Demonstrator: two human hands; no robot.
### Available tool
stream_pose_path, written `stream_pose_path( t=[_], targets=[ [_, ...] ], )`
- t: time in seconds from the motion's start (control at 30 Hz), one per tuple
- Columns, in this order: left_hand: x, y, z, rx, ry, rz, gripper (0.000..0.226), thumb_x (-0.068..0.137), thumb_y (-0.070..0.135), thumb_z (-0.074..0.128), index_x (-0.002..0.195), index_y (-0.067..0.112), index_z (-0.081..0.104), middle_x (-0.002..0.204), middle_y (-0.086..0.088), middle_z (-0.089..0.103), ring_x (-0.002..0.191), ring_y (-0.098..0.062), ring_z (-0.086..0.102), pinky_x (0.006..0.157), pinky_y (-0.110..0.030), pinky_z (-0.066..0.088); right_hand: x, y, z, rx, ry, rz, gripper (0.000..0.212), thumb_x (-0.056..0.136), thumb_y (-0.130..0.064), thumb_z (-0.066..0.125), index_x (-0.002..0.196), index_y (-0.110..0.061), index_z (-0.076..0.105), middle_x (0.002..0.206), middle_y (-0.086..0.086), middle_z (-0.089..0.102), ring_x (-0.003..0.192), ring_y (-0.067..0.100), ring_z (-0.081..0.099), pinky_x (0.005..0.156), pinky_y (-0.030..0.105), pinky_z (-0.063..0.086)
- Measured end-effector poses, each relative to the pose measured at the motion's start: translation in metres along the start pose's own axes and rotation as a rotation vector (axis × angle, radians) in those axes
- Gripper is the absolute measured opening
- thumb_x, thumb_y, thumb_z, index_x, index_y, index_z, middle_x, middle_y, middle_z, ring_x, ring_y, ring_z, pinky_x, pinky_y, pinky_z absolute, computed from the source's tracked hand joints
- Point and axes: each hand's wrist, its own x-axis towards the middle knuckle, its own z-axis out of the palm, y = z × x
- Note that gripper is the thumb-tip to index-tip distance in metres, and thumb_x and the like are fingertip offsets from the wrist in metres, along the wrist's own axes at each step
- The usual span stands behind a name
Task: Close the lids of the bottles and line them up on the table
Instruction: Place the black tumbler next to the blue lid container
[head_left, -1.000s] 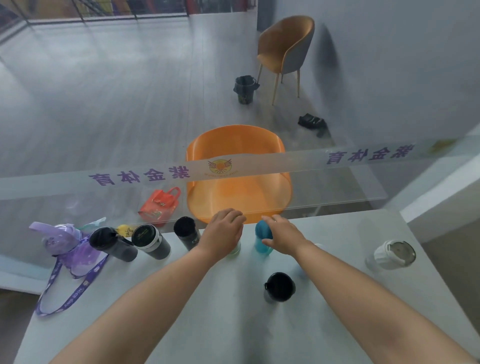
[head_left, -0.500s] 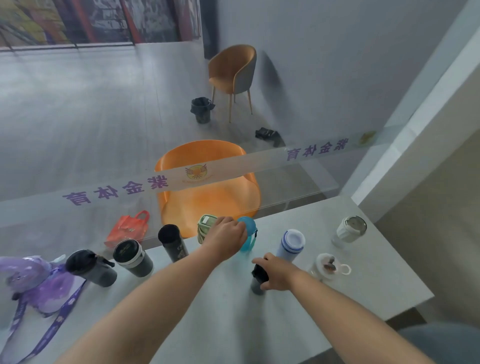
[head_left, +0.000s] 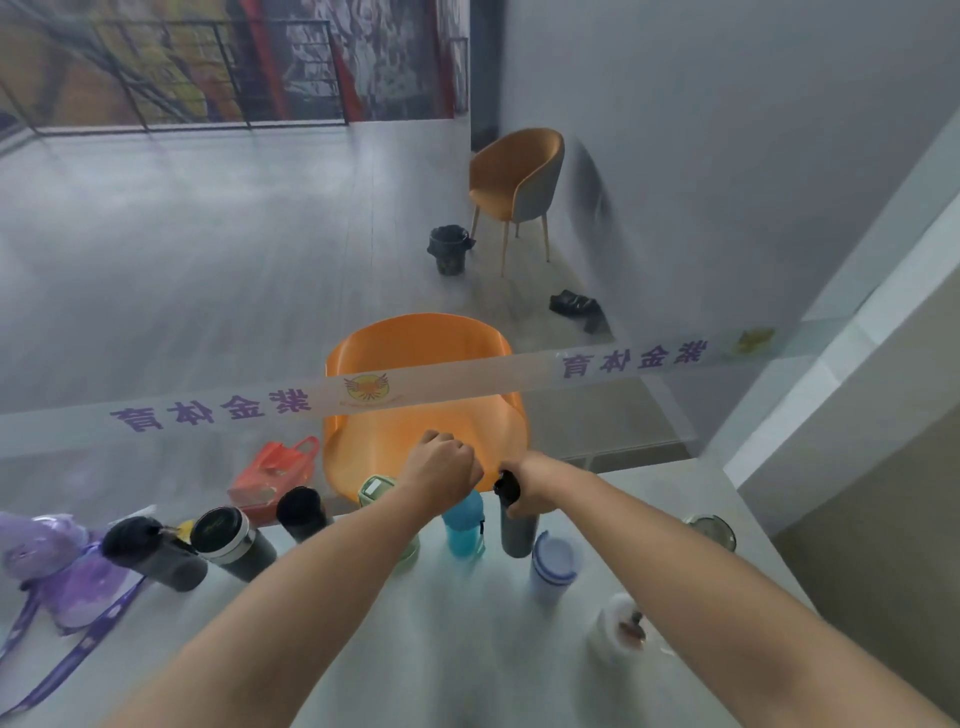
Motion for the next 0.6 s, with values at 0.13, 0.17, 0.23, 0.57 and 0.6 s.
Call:
stream_pose_path(
  t=[0.13, 0.17, 0.23, 0.57, 0.6],
  targets=[
    [0.017, 0.019, 0.011, -0.003, -0.056, -0.038, 0.02, 0.092, 0.022, 0.049, 0.077, 0.014, 0.061, 0.077, -0.005, 0.066, 0.078, -0.027, 0.059, 0.072, -0.035, 0.043, 0.016, 0.035, -0.02, 0.04, -0.016, -0.001, 0.057, 0.085, -0.028, 0.072, 0.134, -0.015, 0.045, 0.131, 0.01, 0.05, 0.115, 0.031, 0.054, 0.09, 0.037, 0.05],
    [0.019, 0.024, 0.021, -0.05, -0.06, -0.076, 0.021, 0.095, 0.024, 0.045, 0.086, 0.013, 0.061, 0.086, -0.005, 0.066, 0.085, -0.027, 0.058, 0.074, -0.037, 0.043, 0.02, 0.044, -0.019, 0.057, -0.014, 0.0, 0.059, 0.087, -0.027, 0.071, 0.138, -0.016, 0.043, 0.134, 0.01, 0.047, 0.118, 0.031, 0.052, 0.09, 0.034, 0.047],
    [0.017, 0.033, 0.042, -0.134, -0.065, -0.157, 0.021, 0.097, 0.026, 0.042, 0.095, 0.014, 0.059, 0.096, -0.005, 0.063, 0.093, -0.028, 0.056, 0.074, -0.037, 0.043, 0.027, 0.063, -0.011, 0.089, 0.011, -0.014, 0.063, 0.086, -0.028, 0.072, 0.141, -0.02, 0.043, 0.136, 0.009, 0.046, 0.12, 0.03, 0.052, 0.092, 0.035, 0.047],
    [-0.008, 0.058, 0.107, -0.22, -0.12, -0.359, 0.012, 0.086, 0.021, 0.058, 0.091, 0.012, 0.065, 0.099, -0.006, 0.061, 0.091, -0.031, 0.056, 0.066, -0.04, 0.051, 0.056, 0.1, 0.034, 0.141, -0.011, -0.135, 0.068, 0.081, -0.032, 0.075, 0.141, -0.027, 0.043, 0.13, 0.007, 0.046, 0.115, 0.03, 0.055, 0.097, 0.036, 0.048],
    [-0.009, 0.059, 0.109, -0.223, -0.117, -0.362, 0.012, 0.085, 0.021, 0.06, 0.091, 0.012, 0.065, 0.099, -0.006, 0.061, 0.09, -0.031, 0.057, 0.065, -0.04, 0.052, 0.058, 0.099, 0.035, 0.134, -0.012, -0.139, 0.068, 0.082, -0.032, 0.074, 0.142, -0.028, 0.042, 0.131, 0.007, 0.046, 0.116, 0.029, 0.054, 0.097, 0.036, 0.048]
  ],
)
